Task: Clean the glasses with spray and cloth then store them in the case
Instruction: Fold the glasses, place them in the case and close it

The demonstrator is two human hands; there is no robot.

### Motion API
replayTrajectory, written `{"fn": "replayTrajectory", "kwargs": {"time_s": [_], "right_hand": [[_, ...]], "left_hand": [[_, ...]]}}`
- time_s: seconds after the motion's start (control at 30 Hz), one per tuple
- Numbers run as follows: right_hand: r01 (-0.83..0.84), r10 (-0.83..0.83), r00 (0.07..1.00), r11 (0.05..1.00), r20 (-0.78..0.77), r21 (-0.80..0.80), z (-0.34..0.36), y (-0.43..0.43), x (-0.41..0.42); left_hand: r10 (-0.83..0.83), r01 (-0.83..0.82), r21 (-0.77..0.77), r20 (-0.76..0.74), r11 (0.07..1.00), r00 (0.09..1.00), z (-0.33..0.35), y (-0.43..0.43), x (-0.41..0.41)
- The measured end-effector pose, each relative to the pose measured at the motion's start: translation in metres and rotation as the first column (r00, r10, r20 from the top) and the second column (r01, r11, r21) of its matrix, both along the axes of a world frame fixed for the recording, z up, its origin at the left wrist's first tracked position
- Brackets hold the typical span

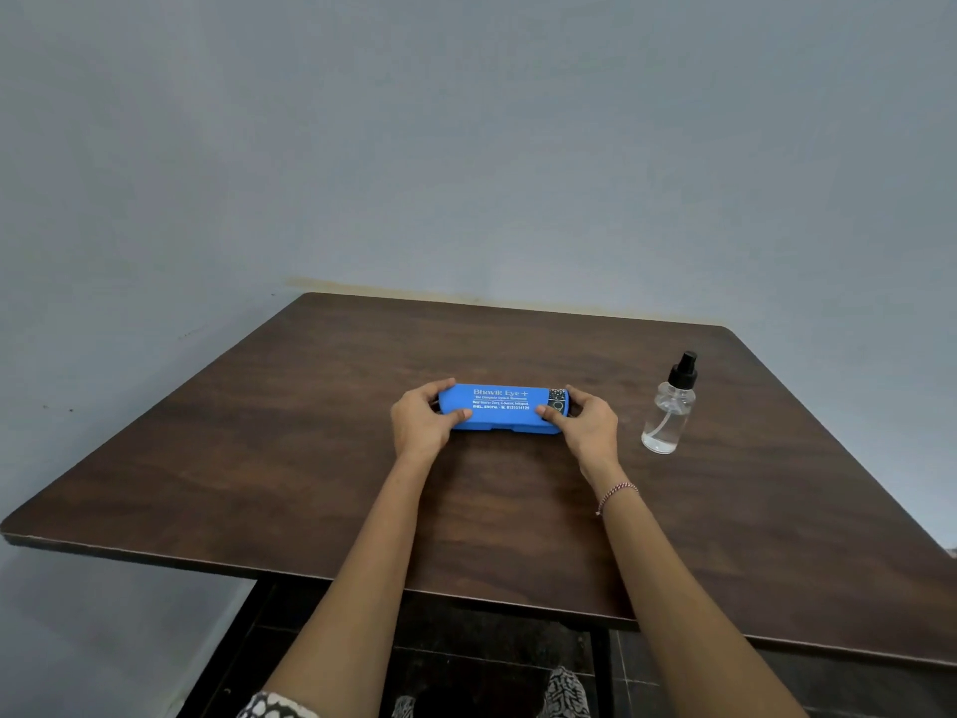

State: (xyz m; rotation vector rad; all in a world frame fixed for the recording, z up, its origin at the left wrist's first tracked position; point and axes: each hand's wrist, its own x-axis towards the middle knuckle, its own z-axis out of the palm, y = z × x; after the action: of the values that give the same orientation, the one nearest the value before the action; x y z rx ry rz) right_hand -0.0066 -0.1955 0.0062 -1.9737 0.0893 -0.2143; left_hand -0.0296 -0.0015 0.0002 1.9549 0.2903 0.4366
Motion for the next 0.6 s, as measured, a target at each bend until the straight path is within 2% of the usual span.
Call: {"fn": "replayTrajectory", "kwargs": {"time_s": [0.2,0.3,0.43,0.6], "right_hand": [[0.005,-0.005,1.000,1.000,-0.016,-0.003,-0.007,-0.006,0.004],[0.023,-0.023,1.000,0.999,0.004,-0.049,-0.006,-0.005,0.003],[0.065,-0.053,0.980,0.996,0.194,-0.056,0.012,-0.015,-0.010],[0.122,-0.142,0.847,0.990,0.512,0.072,0.049,-0.040,-0.040]], "left_hand": [[0.028,-0.027,0.015,-0.058,1.000,0.998,-0.003,-0.010,0.002],[0.094,-0.091,0.061,-0.040,0.994,0.995,0.001,-0.016,-0.001],[0.112,-0.121,0.097,0.092,0.988,0.989,0.017,-0.044,-0.007],[-0.010,-0.011,0.099,0.212,0.995,0.977,0.040,-0.099,-0.009]]}}
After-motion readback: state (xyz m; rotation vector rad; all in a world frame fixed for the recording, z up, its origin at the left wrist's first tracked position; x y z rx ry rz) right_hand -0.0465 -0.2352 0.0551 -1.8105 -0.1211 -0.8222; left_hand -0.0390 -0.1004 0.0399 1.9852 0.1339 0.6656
